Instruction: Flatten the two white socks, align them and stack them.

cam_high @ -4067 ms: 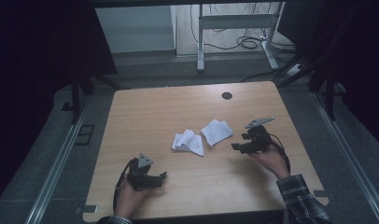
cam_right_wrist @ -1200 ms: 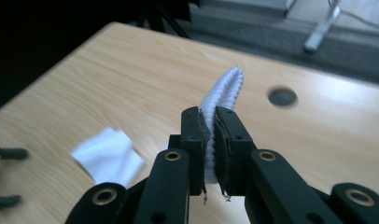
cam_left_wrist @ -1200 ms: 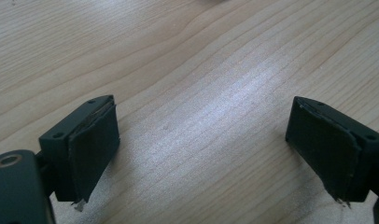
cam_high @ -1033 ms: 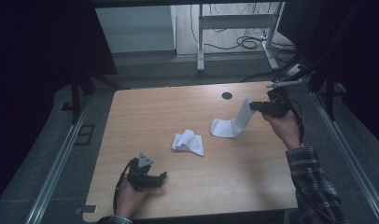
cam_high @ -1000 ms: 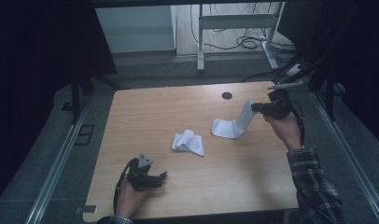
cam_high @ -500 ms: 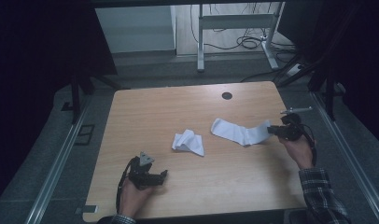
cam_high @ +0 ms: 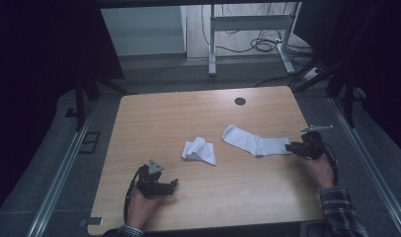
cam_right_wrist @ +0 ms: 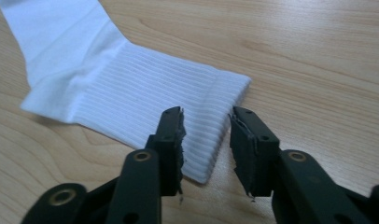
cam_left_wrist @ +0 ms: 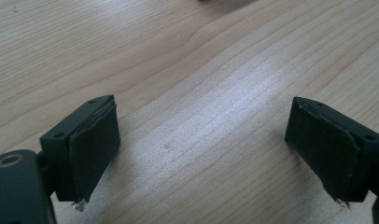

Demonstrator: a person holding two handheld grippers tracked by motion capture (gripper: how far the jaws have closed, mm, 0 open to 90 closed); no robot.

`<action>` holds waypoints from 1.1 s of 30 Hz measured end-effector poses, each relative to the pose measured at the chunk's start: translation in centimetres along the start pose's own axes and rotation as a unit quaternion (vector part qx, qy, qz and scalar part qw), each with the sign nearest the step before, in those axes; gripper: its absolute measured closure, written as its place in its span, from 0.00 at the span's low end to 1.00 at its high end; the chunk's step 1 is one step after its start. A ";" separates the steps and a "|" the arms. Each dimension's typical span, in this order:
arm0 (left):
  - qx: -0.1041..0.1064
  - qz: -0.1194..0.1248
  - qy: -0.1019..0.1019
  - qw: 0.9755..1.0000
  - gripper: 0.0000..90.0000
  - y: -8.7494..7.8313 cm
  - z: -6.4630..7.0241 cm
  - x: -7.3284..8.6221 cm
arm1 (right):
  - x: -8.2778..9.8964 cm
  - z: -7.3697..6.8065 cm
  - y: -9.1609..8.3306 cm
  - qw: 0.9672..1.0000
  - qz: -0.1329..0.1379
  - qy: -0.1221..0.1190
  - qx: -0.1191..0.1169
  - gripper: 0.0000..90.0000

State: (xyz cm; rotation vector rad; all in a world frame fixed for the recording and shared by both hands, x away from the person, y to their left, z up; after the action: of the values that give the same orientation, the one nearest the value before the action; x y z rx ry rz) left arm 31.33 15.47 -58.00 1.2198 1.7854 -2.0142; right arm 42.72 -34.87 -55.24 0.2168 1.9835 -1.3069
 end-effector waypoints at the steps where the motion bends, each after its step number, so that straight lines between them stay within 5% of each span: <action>1: 0.000 0.000 -0.002 1.000 0.15 0.0 0.0 -0.1 | 0.0 0.0 -0.1 1.000 0.001 -0.002 0.004 0.67; 9: 0.010 0.003 0.016 1.000 0.27 -0.1 0.8 -2.1 | 0.2 0.1 -1.0 1.000 0.017 0.001 0.004 0.59; 16: 0.036 0.035 0.042 0.998 0.43 0.7 2.8 -7.7 | 0.3 0.0 -1.2 1.000 0.022 -0.004 0.005 0.51; 20: 0.045 0.048 0.060 0.996 0.50 1.8 4.2 -11.1 | 0.2 -0.1 -1.3 1.000 0.027 -0.007 0.008 0.50; 24: 0.068 0.058 0.052 0.995 0.57 3.5 5.7 -14.0 | 0.2 -0.1 -1.5 0.999 0.028 -0.012 0.009 0.56; 33: 0.073 0.041 0.071 0.994 0.70 8.4 8.4 -17.5 | 0.3 -0.1 -1.2 1.000 0.013 -0.014 -0.001 0.70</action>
State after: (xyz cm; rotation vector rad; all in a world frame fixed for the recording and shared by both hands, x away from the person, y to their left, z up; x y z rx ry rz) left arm 44.14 -0.65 -52.99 1.4881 1.6419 -2.0906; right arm 41.85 -35.39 -54.48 0.2216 1.9512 -1.2842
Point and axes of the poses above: each handheld gripper's, and its own axes: y roughly forward along the jaws, x roughly out of its underside, z roughly to its right, the point moved 5 cm from there along y, roughly forward along the jaws, and after that the axes turned 7 degrees about -x, right-handed, at the moved point
